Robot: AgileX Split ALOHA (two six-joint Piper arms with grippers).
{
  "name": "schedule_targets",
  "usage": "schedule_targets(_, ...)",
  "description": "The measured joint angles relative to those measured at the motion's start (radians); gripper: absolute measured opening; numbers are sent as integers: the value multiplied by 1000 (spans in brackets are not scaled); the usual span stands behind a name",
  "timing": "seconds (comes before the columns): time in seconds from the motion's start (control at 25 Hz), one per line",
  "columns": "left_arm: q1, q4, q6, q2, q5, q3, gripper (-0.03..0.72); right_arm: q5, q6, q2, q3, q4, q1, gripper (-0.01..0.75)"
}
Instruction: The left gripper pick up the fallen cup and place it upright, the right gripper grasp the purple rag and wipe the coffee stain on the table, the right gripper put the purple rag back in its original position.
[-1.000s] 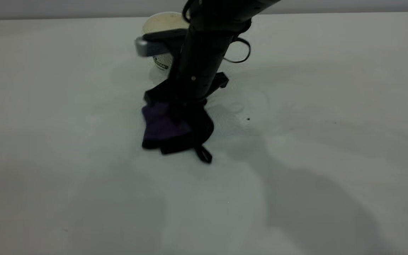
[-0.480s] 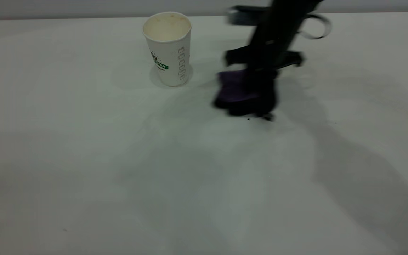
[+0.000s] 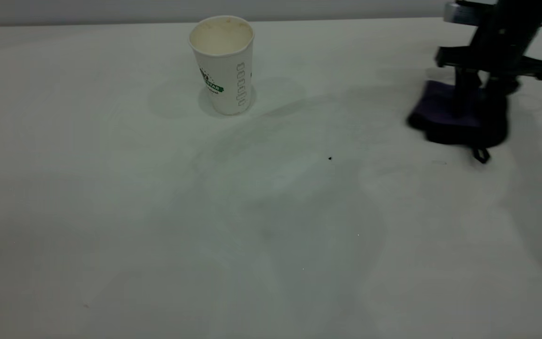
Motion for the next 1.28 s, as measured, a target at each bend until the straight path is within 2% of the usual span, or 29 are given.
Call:
schedule_targets(0.08, 0, 0, 0, 0, 0, 0, 505, 65, -23, -11, -21, -52, -5, 630)
schedule_targets(0.16, 0, 0, 0, 0, 0, 0, 505, 143, -30, -37, -53, -81, -6, 701)
schedule_targets(0.24, 0, 0, 0, 0, 0, 0, 505, 223, -33, -96, -86, -86, -7, 725)
schedule_targets(0.4, 0, 0, 0, 0, 0, 0, 505, 272, -39, -264, -106, -85, -7, 730)
schedule_targets(0.56, 0, 0, 0, 0, 0, 0, 505, 282, -46, -476, -34, -85, 15, 730)
schedule_targets(0.92, 0, 0, 0, 0, 0, 0, 505, 305, -50, -1048, 386, -81, 132, 730)
schedule_targets(1.28, 0, 0, 0, 0, 0, 0, 505, 313, -33, -1457, 800, -92, 145, 727)
